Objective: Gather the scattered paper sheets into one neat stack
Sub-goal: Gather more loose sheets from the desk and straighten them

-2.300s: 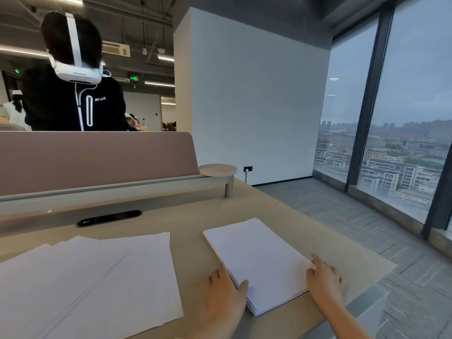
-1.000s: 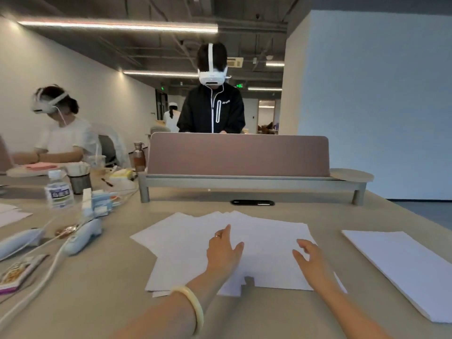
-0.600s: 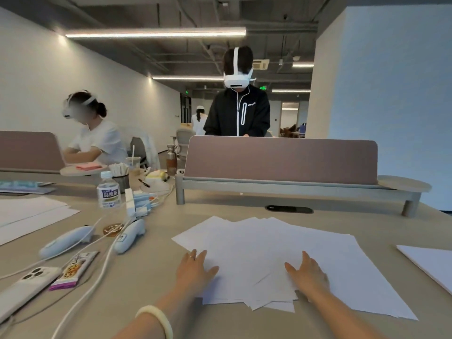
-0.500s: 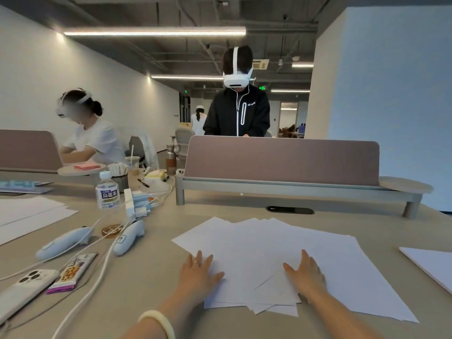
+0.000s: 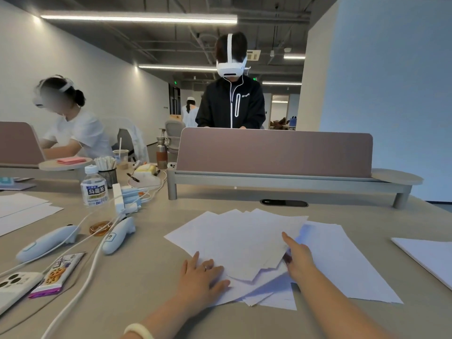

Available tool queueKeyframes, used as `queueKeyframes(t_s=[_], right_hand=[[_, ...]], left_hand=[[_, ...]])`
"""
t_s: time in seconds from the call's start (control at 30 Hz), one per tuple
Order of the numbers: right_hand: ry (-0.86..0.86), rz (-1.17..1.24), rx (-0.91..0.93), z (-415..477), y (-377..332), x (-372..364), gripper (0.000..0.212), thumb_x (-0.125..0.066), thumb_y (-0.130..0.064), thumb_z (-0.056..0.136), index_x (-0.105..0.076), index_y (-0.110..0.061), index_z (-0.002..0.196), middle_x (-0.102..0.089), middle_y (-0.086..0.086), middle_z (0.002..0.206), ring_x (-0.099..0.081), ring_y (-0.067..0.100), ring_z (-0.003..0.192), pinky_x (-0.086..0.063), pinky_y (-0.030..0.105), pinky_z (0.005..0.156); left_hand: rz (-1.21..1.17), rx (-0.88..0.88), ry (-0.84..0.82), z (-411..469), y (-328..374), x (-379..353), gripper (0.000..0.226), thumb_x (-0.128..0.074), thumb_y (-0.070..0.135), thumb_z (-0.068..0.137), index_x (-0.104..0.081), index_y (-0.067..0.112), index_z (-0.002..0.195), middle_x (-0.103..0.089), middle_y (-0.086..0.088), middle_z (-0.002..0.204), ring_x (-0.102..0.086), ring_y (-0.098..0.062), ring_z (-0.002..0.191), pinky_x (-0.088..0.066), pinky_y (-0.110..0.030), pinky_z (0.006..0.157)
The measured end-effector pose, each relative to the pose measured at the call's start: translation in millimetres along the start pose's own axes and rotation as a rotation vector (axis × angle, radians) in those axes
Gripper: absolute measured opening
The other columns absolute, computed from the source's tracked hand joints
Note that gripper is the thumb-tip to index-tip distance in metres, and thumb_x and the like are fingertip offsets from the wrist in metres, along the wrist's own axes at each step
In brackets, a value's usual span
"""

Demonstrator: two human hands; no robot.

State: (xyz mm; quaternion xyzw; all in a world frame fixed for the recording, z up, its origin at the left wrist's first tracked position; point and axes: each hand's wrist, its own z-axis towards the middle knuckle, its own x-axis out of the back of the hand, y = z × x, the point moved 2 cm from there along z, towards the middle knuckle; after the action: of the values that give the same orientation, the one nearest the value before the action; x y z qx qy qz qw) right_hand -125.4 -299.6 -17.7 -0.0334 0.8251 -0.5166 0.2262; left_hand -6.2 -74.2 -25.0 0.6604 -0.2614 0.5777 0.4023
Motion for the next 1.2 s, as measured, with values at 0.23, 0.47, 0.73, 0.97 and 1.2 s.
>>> queueKeyframes(t_s=[0.23, 0.47, 0.73, 0.97, 1.2], right_hand=[[-0.145, -0.816, 0.102, -15.4, 3.9, -16.5, 0.04, -0.063, -0.008, 0.086, -0.052, 0.006, 0.122, -0.06, 0.022, 0.121, -0.059, 0.033, 0.091, -0.053, 0.041, 0.077], [-0.289, -0.475, 0.033, -29.2, -10.9, 16.7, 0.031, -0.047, 0.003, 0.093, -0.05, -0.003, 0.123, -0.062, 0.013, 0.098, -0.058, 0.025, 0.078, -0.046, 0.032, 0.061], [-0.418, -0.224, 0.069, -26.9, -16.0, 44.7, 0.043, -0.052, -0.004, 0.093, -0.045, -0.005, 0.135, -0.06, 0.017, 0.126, -0.059, 0.034, 0.11, -0.05, 0.04, 0.083], [-0.623, -0.292, 0.094, -44.3, -30.1, 45.5, 0.053, -0.073, -0.01, 0.078, -0.052, -0.012, 0.127, -0.069, 0.008, 0.117, -0.067, 0.025, 0.104, -0.058, 0.032, 0.074], [-0.574, -0.408, 0.217, -48.3, -45.4, 32.2, 0.048, -0.057, 0.007, 0.085, -0.051, -0.012, 0.129, -0.068, 0.009, 0.117, -0.066, 0.028, 0.105, -0.055, 0.037, 0.085]], left_hand=[[-0.229, -0.088, -0.016, -9.6, -4.4, 8.0, 0.11, -0.002, 0.094, 0.044, -0.048, 0.044, 0.13, -0.043, 0.025, 0.14, -0.032, -0.004, 0.136, -0.019, -0.025, 0.112], [-0.643, 0.222, 0.269, -2.5, -38.2, 17.6, 0.037, -0.057, 0.029, 0.091, -0.055, 0.017, 0.126, -0.056, 0.004, 0.115, -0.054, -0.01, 0.098, -0.038, -0.017, 0.085], [-1.409, 0.339, 0.071, 5.2, -15.1, 45.9, 0.048, -0.058, 0.049, 0.086, -0.053, 0.013, 0.117, -0.064, -0.01, 0.111, -0.068, -0.027, 0.09, -0.055, -0.031, 0.068], [-1.313, 0.2, 0.149, 19.4, -10.2, 61.9, 0.032, -0.062, 0.015, 0.089, -0.052, 0.013, 0.119, -0.07, -0.009, 0.106, -0.07, -0.028, 0.092, -0.059, -0.041, 0.078], [-1.246, 0.185, 0.369, 25.5, -6.3, 73.9, 0.017, -0.047, 0.011, 0.096, -0.052, 0.018, 0.112, -0.066, -0.01, 0.111, -0.066, -0.027, 0.095, -0.054, -0.04, 0.079]])
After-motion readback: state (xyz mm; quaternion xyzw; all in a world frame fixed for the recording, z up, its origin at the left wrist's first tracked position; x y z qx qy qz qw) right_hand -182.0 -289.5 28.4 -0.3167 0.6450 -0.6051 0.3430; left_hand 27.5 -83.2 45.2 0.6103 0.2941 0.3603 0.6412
